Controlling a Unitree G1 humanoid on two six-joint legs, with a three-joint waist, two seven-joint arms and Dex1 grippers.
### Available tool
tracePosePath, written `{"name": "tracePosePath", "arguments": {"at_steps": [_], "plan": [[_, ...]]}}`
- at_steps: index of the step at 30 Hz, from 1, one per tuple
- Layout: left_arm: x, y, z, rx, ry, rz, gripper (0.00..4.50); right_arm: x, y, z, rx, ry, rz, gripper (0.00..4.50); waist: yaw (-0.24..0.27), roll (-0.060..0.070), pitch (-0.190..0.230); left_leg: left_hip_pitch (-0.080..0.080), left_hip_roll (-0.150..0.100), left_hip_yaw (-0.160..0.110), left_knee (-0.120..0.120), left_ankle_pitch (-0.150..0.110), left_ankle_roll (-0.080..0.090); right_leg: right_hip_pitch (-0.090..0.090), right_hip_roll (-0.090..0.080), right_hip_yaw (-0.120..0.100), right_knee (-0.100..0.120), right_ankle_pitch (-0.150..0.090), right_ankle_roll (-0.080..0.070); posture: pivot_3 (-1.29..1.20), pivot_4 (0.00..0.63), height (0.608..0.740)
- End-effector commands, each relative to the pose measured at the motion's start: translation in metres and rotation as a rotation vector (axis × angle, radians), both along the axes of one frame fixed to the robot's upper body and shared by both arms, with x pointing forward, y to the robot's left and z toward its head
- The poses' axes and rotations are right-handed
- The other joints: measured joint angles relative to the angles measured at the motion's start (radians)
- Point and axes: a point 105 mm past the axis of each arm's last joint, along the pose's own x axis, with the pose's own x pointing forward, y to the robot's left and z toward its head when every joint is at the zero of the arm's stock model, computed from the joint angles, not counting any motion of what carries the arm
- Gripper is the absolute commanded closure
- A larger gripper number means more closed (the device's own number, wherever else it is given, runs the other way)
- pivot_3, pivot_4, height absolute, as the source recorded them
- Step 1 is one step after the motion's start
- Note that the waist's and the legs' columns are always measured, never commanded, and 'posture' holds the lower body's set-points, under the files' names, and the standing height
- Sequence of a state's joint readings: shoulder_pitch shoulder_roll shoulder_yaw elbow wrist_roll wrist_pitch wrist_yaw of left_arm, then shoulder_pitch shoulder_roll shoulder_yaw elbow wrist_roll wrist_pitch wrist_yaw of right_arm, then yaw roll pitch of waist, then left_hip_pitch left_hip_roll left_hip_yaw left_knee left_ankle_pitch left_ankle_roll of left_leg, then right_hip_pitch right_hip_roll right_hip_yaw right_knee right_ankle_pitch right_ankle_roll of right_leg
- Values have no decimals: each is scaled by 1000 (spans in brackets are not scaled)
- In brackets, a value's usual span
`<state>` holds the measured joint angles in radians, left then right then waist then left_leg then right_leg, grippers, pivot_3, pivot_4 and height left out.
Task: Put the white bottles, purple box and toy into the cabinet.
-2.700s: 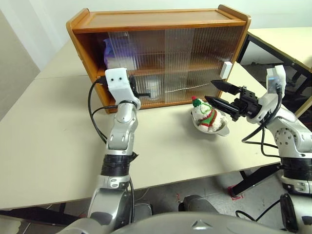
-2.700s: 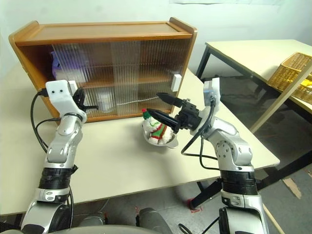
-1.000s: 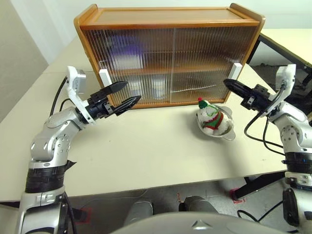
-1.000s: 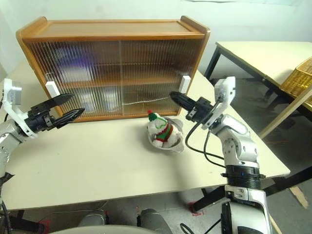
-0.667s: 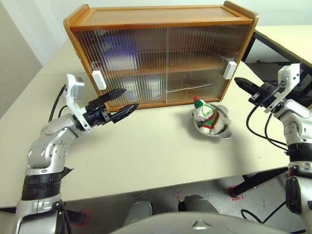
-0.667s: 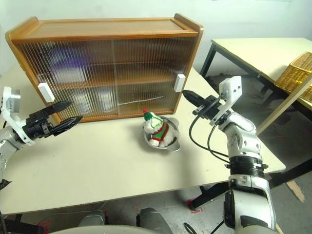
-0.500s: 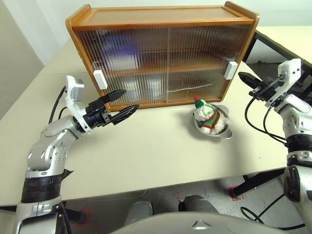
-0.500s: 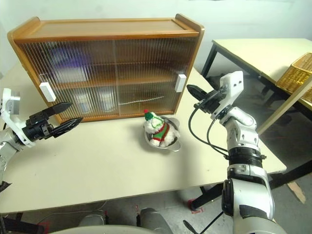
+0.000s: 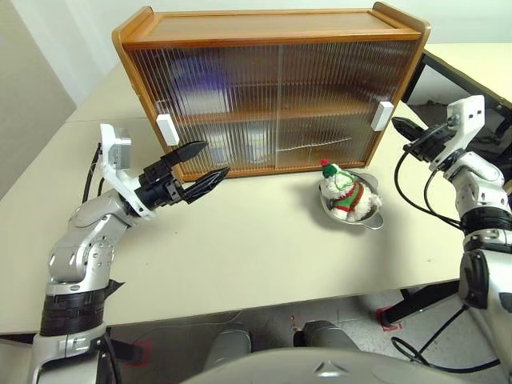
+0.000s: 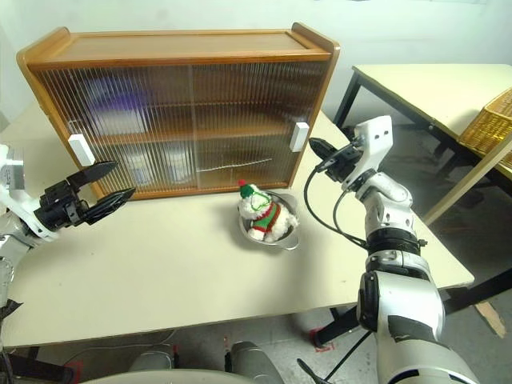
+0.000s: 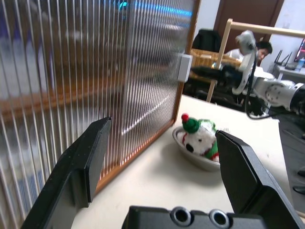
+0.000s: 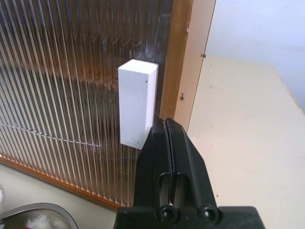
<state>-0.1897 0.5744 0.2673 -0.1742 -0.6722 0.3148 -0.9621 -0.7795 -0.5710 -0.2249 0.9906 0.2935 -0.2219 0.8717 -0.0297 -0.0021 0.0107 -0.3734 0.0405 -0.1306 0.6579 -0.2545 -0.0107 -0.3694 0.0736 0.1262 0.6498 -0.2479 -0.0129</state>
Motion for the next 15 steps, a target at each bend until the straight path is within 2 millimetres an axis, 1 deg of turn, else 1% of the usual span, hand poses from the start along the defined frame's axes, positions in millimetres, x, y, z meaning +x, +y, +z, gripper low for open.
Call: {"name": "tracePosePath", "arguments": {"at_steps": [1,5,15], "plan": [[-1,0,9,-13,-44,-9,0,2,1,2,-8,-5,-3,4465,0,0,0,0,0,0,0,0,0,0,0,0,0,0,0,-26,0,740],[0,1,10,-16,-50,-10,0,4,7,1,-3,-8,6,4465,-1,0,0,0,0,0,0,0,0,0,0,0,0,0,0,-27,0,740],[1,2,10,-23,-59,-10,0,9,37,3,15,-25,71,4465,-3,0,0,0,1,0,0,0,0,0,0,0,0,0,0,-25,0,740]]}}
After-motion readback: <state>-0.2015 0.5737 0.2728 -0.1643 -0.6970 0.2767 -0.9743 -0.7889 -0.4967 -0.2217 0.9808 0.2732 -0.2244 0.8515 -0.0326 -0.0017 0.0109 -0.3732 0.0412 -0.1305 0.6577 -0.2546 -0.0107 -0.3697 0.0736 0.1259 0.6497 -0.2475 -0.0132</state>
